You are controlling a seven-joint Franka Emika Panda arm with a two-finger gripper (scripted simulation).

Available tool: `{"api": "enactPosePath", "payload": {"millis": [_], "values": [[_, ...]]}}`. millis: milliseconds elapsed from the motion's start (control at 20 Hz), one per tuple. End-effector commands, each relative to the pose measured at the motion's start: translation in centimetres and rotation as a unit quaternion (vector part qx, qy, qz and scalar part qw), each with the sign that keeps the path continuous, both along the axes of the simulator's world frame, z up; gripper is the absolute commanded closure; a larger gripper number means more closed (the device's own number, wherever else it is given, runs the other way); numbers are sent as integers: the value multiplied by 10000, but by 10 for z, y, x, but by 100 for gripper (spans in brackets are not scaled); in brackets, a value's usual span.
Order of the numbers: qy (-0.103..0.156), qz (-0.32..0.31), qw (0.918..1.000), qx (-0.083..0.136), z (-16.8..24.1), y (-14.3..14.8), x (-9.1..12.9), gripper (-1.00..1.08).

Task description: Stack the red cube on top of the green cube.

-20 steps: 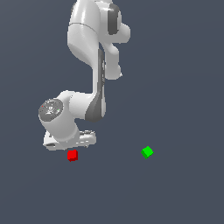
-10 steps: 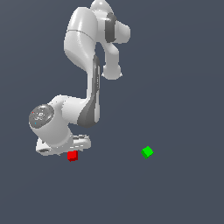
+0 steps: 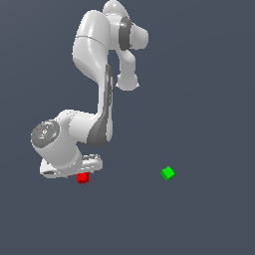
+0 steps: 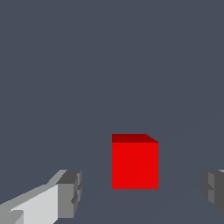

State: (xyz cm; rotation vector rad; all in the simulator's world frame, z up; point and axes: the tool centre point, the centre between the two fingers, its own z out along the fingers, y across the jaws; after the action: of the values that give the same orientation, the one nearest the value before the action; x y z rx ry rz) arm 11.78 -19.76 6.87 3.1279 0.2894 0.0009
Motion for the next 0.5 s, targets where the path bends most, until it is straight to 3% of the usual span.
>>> {"api": "enactPosePath", "payload": {"millis": [0, 450], "values": [[4, 0, 10000, 1, -5, 0, 0, -92], [4, 0, 10000, 1, -47, 0, -1, -92]]}}
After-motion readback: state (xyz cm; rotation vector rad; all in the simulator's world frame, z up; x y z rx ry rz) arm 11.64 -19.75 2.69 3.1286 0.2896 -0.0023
